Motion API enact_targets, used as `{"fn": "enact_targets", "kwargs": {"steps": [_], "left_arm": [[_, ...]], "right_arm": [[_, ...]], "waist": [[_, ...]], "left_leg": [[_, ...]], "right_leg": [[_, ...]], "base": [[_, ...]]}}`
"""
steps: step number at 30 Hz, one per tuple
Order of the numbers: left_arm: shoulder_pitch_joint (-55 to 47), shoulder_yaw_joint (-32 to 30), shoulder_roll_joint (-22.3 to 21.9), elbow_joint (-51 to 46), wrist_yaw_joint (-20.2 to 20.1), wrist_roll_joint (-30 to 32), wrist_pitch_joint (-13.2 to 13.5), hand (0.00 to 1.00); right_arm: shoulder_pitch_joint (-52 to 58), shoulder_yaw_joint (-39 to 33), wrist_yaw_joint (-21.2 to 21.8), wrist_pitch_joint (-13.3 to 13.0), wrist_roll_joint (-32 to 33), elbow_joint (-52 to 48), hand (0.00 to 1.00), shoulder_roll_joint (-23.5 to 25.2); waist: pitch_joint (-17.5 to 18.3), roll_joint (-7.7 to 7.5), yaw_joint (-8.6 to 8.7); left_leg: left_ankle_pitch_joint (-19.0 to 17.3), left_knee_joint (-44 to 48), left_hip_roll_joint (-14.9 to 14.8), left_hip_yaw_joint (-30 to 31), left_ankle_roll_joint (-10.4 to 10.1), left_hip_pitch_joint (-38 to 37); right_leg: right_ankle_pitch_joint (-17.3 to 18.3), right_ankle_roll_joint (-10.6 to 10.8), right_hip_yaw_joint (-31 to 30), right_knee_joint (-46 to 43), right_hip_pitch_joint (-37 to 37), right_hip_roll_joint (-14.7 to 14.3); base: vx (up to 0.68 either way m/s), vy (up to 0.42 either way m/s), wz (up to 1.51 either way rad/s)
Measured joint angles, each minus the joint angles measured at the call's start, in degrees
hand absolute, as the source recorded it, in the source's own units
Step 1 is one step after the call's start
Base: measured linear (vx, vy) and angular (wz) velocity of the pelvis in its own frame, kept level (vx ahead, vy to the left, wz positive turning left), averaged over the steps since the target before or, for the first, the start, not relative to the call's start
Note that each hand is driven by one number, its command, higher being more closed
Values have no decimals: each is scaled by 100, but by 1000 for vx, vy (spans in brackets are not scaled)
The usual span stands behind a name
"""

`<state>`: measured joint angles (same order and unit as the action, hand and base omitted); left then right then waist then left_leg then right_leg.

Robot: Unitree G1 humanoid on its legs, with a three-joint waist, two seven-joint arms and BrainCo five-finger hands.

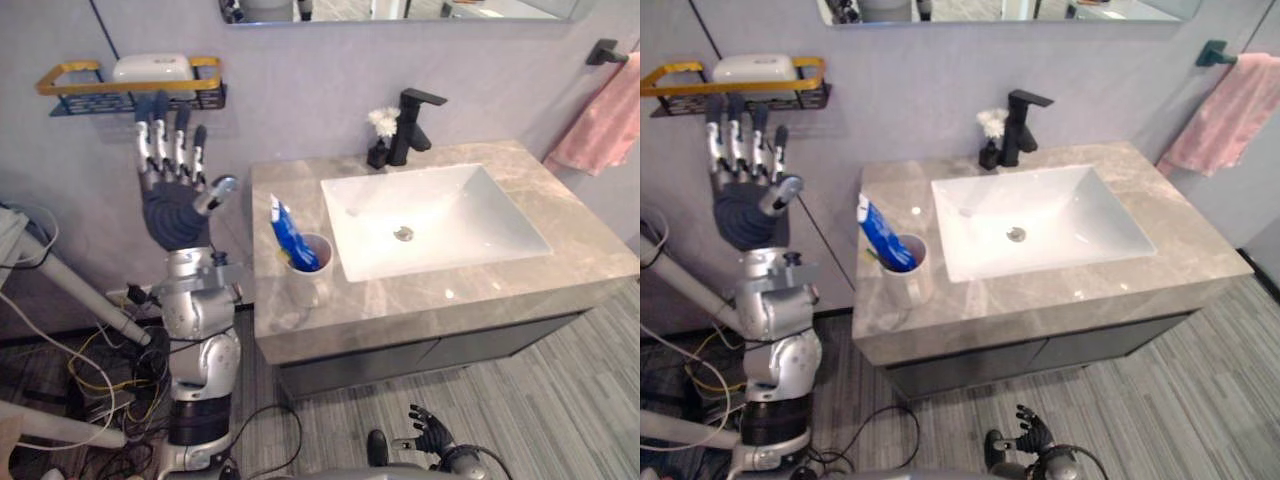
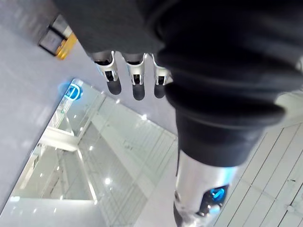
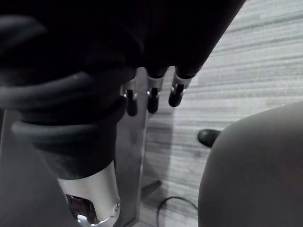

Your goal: Organize washtable

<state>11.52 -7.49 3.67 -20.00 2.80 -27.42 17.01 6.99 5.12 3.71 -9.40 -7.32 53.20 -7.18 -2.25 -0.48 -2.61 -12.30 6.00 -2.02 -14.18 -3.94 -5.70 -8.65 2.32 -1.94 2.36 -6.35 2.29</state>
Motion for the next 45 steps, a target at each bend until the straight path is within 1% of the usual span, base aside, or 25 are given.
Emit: {"fn": "enact_targets", "kwargs": {"steps": [4, 6, 7, 14, 17, 22, 24, 30, 34, 37, 39, 42, 45], "left_arm": [[-447, -394, -116, -273, 27, 3, 114, 0], [-610, -468, -148, -273, 87, 2, 113, 0], [-678, -467, -160, -273, 98, 2, 112, 0], [-1269, -800, -314, -273, 90, 2, 66, 0], [-1436, -842, -354, -272, 65, 1, -12, 0], [-1774, -818, -440, -215, -165, -1, -187, 0], [-1818, -812, -465, -185, -172, -4, -229, 0], [-2008, -587, -467, 92, -294, -99, -309, 0], [-2195, -313, -469, 274, -530, -126, -378, 0], [-2199, -165, -468, 275, -558, -139, -415, 0], [-2207, -54, -466, 310, -653, -177, -427, 0], [-2215, 117, -462, 501, -673, -227, -439, 0], [-2268, 298, -429, 621, -776, -296, -474, 0]], "right_arm": [[-17, -4, 0, 1, 0, 4, 0, 2], [-17, -7, -1, 0, -2, 4, 0, 2], [-6, -8, 0, 0, -2, 6, 0, 2], [-35, -8, 3, 1, -4, 9, 0, 14], [-50, -8, 5, 0, -4, 9, 0, 18], [-41, -11, 6, 1, -4, 9, 0, 19], [-44, -11, 5, 1, -4, 9, 0, 21], [-40, -11, 5, 2, -4, 9, 0, 72], [-44, -13, 6, 2, -1, 9, 0, 71], [-45, -12, 7, 2, -2, 9, 0, 68], [-45, -10, 6, 2, -2, 9, 0, 68], [-45, -8, 5, 2, 0, 9, 0, 68], [-83, -7, 5, 2, 1, 10, 0, 56]], "waist": [[-18, 28, -34], [-22, 35, -120], [-23, 32, -133], [-40, 15, -144], [-91, 2, -151], [-124, 17, -146], [-127, 20, -147], [-138, 20, -147], [-181, 39, -148], [-188, 43, -146], [-190, 43, -145], [-192, 39, -145], [-200, 35, -143]], "left_leg": [[0, 1, -2, 25, 0, 7], [0, 2, -4, 34, 0, 2], [0, 2, -4, 48, 0, 3], [0, 0, -4, 127, 0, 13], [0, 1, -4, 140, 0, 19], [0, 0, -5, 140, -1, 42], [0, 0, -4, 140, -1, 43], [-1, 1, -4, 149, -1, 54], [-2, 4, -3, 155, -2, 75], [-2, 10, -6, 160, -2, 90], [-2, 11, -5, 167, -2, 94], [-2, 11, -2, 172, -2, 98], [-2, 0, -2, 172, -2, 98]], "right_leg": [[-1, 0, 18, 33, 23, 4], [-3, 0, 24, 64, 47, 4], [-4, 0, 30, 85, 61, 6], [-4, 0, 99, 119, 98, 20], [-4, 0, 119, 127, 104, 27], [-14, 9, 127, 175, 103, 27], [-14, 9, 128, 177, 103, 27], [-14, 10, 153, 181, 102, 34], [-14, 10, 177, 182, 96, 42], [-13, 10, 185, 183, 91, 42], [-13, 10, 186, 183, 87, 44], [-12, 11, 189, 183, 85, 48], [-13, 11, 202, 190, 85, 46]], "base": [[-4, -9, 2], [-10, -19, 3], [-6, -14, 5], [-7, -16, 6], [-9, -10, 3], [0, 0, 0], [0, 0, 0], [-9, -5, 1], [-24, -14, 4], [-7, -6, 1], [0, 0, 0], [0, 0, 0], [0, 0, 0]]}}
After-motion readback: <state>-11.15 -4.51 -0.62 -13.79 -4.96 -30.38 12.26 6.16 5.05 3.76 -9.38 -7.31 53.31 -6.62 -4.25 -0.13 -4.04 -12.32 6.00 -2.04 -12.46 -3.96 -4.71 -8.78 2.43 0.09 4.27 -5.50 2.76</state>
